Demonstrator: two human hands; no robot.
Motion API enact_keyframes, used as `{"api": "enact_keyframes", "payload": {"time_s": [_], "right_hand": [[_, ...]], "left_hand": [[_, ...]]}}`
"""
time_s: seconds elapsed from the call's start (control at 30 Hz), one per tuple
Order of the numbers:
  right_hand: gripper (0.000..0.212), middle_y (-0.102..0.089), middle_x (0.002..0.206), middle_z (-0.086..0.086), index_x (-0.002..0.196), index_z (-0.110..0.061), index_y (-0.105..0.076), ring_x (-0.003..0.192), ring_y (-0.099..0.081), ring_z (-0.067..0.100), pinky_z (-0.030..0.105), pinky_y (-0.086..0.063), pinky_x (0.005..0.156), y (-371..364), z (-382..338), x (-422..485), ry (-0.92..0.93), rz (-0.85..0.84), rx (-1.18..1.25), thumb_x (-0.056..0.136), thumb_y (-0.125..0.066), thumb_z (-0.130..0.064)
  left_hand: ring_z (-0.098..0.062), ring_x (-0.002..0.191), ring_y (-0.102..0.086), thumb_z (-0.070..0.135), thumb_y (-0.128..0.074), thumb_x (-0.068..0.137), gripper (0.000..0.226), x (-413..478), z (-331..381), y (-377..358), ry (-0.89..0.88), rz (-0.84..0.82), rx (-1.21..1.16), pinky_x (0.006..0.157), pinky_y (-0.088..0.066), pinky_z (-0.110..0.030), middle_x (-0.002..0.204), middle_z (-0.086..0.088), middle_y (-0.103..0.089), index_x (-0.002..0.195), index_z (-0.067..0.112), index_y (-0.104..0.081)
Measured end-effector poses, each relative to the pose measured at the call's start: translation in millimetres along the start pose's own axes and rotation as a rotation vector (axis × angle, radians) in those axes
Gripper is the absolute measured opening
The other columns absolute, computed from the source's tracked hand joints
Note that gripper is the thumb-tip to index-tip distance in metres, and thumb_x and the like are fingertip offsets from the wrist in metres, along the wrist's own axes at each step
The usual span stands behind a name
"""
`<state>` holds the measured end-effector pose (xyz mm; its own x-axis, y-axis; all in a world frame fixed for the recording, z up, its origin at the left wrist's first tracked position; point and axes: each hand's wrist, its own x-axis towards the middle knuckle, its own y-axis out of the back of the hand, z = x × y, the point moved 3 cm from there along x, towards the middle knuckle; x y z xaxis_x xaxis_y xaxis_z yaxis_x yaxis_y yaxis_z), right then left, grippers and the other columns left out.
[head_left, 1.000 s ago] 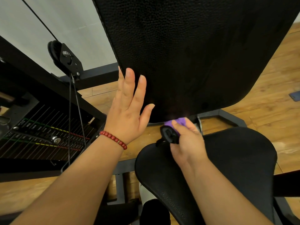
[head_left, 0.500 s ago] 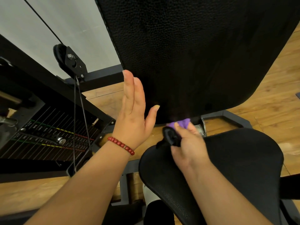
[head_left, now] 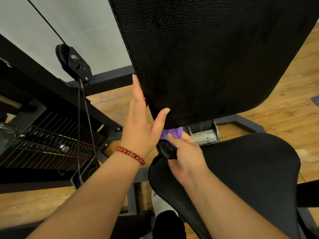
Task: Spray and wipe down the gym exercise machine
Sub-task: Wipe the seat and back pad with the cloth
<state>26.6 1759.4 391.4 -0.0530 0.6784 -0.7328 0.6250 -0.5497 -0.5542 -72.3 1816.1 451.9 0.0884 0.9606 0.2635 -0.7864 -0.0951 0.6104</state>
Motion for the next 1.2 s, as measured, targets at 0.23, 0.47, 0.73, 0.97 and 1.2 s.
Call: {"api": "enact_keyframes", "payload": {"time_s": [0.23, 0.47, 0.73, 0.97, 1.2], "right_hand": [[0.034, -0.071, 0.104, 0.011, 0.122, -0.019, -0.062, 0.092, -0.07, 0.022, 0.033, -0.056, 0.079, 6, -13, 7, 0.075, 0.1, 0.213, 0.096, -0.05, -0.001], [0.029, -0.072, 0.108, 0.011, 0.123, -0.005, -0.063, 0.094, -0.072, 0.019, 0.029, -0.058, 0.078, 6, -13, 9, 0.099, -0.037, -0.008, 0.097, -0.05, -0.001], [0.031, -0.072, 0.112, 0.01, 0.123, -0.009, -0.064, 0.103, -0.07, 0.022, 0.031, -0.056, 0.082, -5, 8, 9, 0.022, -0.124, 0.013, 0.099, -0.046, -0.001], [0.034, -0.074, 0.103, 0.011, 0.126, -0.011, -0.061, 0.092, -0.073, 0.022, 0.03, -0.058, 0.071, 1, 0, 17, 0.021, -0.016, 0.196, 0.097, -0.05, 0.0], [0.029, -0.073, 0.106, 0.011, 0.116, -0.013, -0.065, 0.089, -0.073, 0.021, 0.03, -0.058, 0.067, 6, -7, 9, 0.02, 0.016, 0.166, 0.094, -0.054, 0.002]], "left_hand": [[0.001, 0.13, -0.045, 0.025, -0.066, 0.09, 0.073, -3, -2, 1, 0.108, -0.015, -0.125, 0.108, -0.043, -0.034, 0.135, 0.021, -0.05, 0.151, 0.025, -0.026], [0.006, 0.128, -0.046, 0.016, -0.067, 0.09, 0.073, -2, -2, 5, 0.143, -0.043, -0.183, 0.108, -0.042, -0.028, 0.136, 0.021, -0.05, 0.151, 0.023, -0.028], [0.001, 0.13, -0.046, 0.014, -0.066, 0.091, 0.073, -3, -5, 5, 0.147, -0.031, -0.205, 0.109, -0.043, -0.036, 0.141, 0.012, -0.05, 0.152, 0.02, -0.027], [0.006, 0.128, -0.046, 0.012, -0.065, 0.091, 0.071, -4, 0, 5, 0.147, -0.035, -0.202, 0.108, -0.042, -0.029, 0.135, 0.023, -0.049, 0.151, 0.021, -0.029], [0.007, 0.127, -0.047, 0.016, -0.063, 0.092, 0.073, -6, 2, 4, 0.145, -0.039, -0.143, 0.108, -0.043, -0.029, 0.137, 0.02, -0.05, 0.153, 0.023, -0.023]]}}
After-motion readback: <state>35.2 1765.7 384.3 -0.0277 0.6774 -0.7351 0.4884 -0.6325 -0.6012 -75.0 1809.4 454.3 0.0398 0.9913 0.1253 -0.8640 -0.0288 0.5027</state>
